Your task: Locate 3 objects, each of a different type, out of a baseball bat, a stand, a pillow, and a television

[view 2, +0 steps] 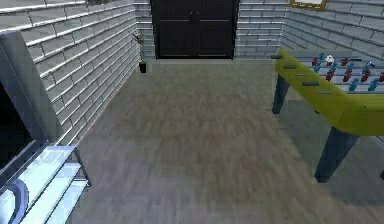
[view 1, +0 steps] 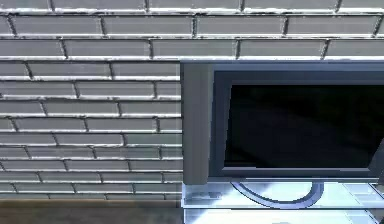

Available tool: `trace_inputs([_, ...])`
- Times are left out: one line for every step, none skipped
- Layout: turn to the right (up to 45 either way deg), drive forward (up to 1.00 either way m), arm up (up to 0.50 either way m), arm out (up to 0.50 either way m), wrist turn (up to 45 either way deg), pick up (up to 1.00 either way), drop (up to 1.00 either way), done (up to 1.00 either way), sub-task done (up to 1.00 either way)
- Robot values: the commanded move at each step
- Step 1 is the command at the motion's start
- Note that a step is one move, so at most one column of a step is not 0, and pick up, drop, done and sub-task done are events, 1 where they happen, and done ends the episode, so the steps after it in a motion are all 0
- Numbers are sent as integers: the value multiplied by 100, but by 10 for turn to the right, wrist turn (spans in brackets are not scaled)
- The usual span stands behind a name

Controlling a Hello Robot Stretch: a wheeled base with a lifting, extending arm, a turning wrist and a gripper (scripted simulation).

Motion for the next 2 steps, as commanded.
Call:
trace_inputs([0, 15, 0, 0, 0, 0, 0, 0, 0])
trace_inputs([330, 0, 0, 0, 0, 0, 0, 0, 0])
